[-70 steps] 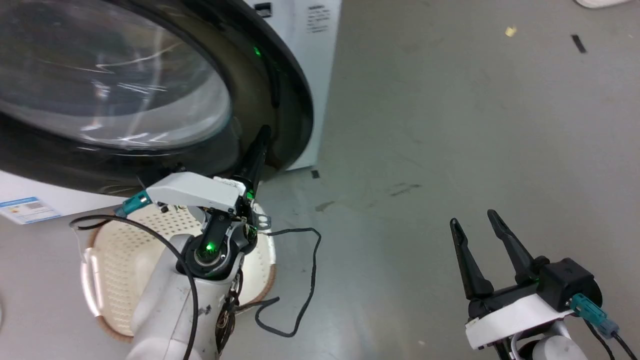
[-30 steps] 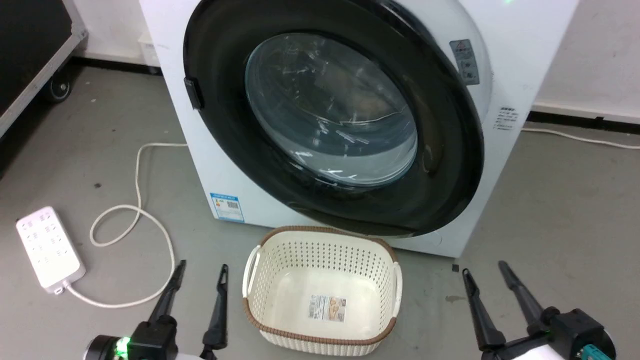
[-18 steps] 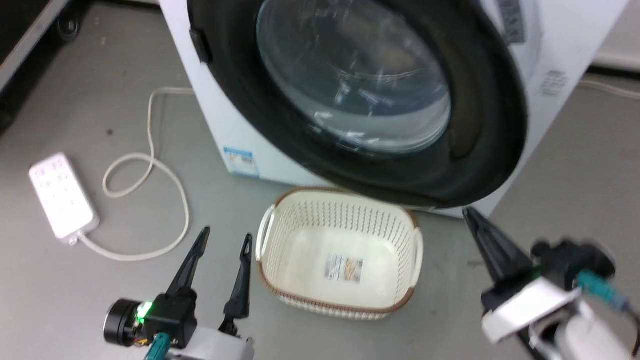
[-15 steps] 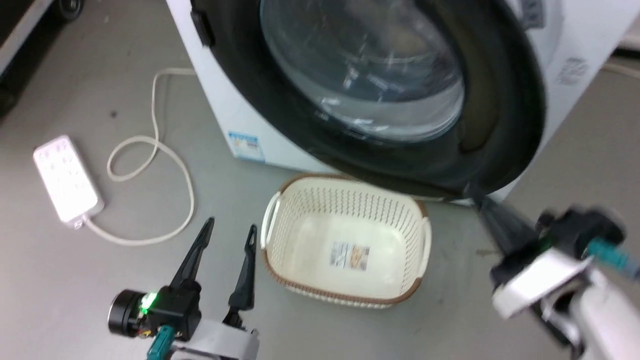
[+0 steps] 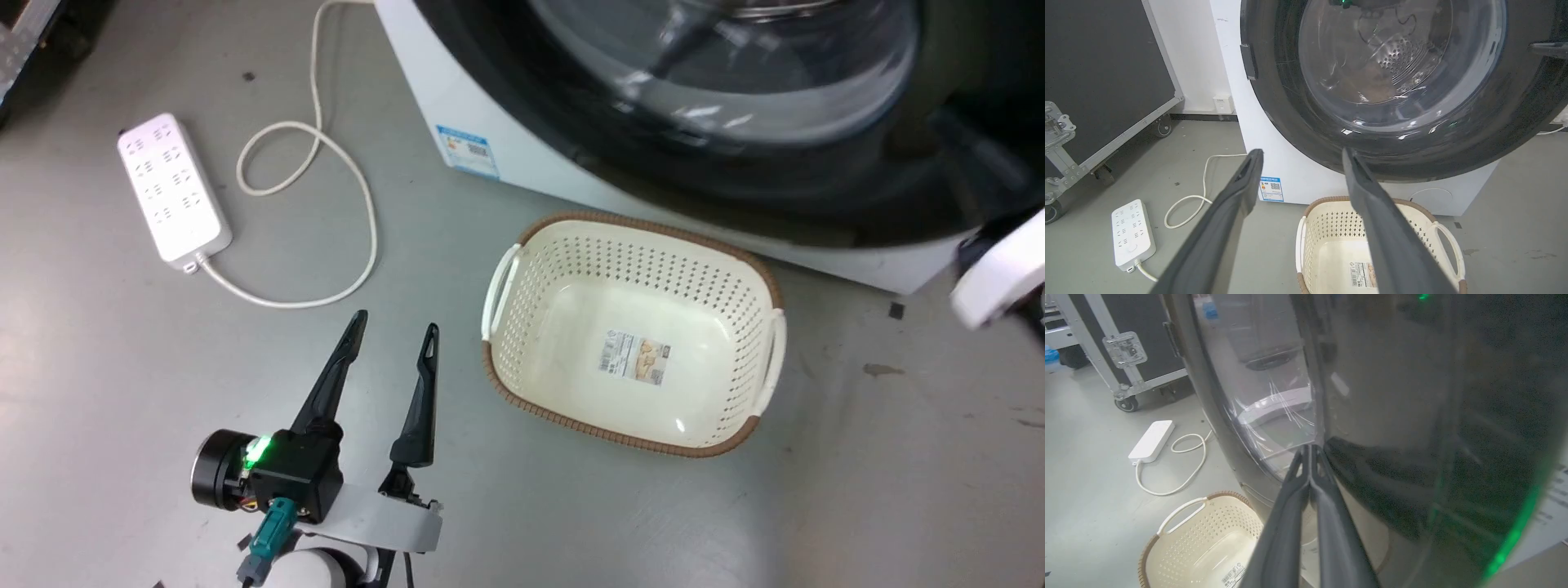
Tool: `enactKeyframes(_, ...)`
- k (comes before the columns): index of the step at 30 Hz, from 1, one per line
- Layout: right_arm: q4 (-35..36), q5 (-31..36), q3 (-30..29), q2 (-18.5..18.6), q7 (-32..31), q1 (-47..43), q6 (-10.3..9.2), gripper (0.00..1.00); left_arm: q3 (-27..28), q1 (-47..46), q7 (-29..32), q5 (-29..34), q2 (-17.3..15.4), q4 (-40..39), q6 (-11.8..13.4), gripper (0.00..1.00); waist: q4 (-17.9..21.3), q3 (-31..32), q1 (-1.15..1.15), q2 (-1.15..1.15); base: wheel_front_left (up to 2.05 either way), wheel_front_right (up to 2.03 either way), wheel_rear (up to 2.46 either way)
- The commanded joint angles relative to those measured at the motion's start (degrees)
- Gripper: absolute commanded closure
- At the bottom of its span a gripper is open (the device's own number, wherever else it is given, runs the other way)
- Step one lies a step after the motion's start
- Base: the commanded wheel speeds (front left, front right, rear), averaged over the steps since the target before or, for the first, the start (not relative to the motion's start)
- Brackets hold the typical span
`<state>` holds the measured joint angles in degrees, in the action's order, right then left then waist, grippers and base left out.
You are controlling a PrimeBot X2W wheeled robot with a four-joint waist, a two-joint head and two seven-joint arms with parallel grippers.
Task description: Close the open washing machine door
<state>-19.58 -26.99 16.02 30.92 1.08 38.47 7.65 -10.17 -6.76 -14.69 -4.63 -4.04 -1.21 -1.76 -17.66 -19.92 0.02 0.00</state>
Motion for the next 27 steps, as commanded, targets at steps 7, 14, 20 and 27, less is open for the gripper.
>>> enactKeyframes(7, -8.22, 2.60, -5.06, 0.16, -0.28, 9.11, -0.16, 1.00, 0.31, -1.14, -0.30, 0.54, 0.75, -0.04, -0.18, 0.00, -0.62, -1.59, -0.02, 0.00, 0.00, 0.00, 0.00)
enactKeyframes(14, -13.55, 4.85, -6.06, -2.94, 1.53, 12.31, -0.16, 1.00, 0.83, -1.64, -0.30, 0.88, 0.92, 0.55, -0.42, 0.00, 1.06, -0.49, -0.02, 0.00, 0.00, 0.00, 0.00)
enactKeyframes(20, -14.22, 3.61, -5.33, -5.30, 5.07, 8.48, -0.16, 0.00, 1.62, -0.83, -0.30, 1.00, 0.97, 1.19, -0.73, 0.00, 3.10, 2.80, -0.02, 0.00, 0.00, 0.00, 0.00)
enactKeyframes(27, -9.95, 2.00, -3.50, -7.83, 10.16, -3.43, -0.16, 0.00, 4.04, 1.72, -0.30, 0.61, 0.67, 2.69, -1.58, 0.00, 7.46, 9.91, -0.02, 0.00, 0.00, 0.00, 0.00)
